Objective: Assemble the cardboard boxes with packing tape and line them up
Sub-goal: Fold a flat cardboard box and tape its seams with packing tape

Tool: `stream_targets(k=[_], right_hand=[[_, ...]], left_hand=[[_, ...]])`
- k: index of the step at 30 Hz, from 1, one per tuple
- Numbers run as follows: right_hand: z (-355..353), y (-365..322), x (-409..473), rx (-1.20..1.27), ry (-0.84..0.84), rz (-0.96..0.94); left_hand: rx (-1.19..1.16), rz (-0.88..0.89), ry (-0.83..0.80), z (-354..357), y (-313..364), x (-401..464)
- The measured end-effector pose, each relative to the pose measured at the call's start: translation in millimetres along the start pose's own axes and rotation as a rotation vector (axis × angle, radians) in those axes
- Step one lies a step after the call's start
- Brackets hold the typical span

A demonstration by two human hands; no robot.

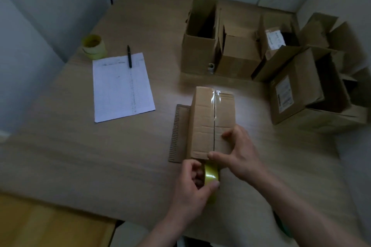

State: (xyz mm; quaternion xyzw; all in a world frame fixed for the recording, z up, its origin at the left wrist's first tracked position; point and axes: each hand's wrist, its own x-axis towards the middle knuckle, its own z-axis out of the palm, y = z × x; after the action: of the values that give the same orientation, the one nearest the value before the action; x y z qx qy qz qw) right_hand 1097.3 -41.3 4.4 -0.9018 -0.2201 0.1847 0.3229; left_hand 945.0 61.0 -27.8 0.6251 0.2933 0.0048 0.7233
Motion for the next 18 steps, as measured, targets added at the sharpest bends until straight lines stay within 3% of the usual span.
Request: stream_targets(k=[7,12,15,18], right_hand=[[-3,1,2,0.014,-0.033,-0.006],[-6,1,12,0.028,-0.094,0.027],[-11,13,7,0.138,-0.138,-0.045],[-24,49,-17,0.309,0.069,-0.016]], left_hand=[[-0.2,-0.217,0.216,26,-13,15],[-0.066,-0.204,0.241,26,-25,27],[0.032,-0.177,0.306,28,-28,27],[0.109,-0.184,0.349,28,-27,30]])
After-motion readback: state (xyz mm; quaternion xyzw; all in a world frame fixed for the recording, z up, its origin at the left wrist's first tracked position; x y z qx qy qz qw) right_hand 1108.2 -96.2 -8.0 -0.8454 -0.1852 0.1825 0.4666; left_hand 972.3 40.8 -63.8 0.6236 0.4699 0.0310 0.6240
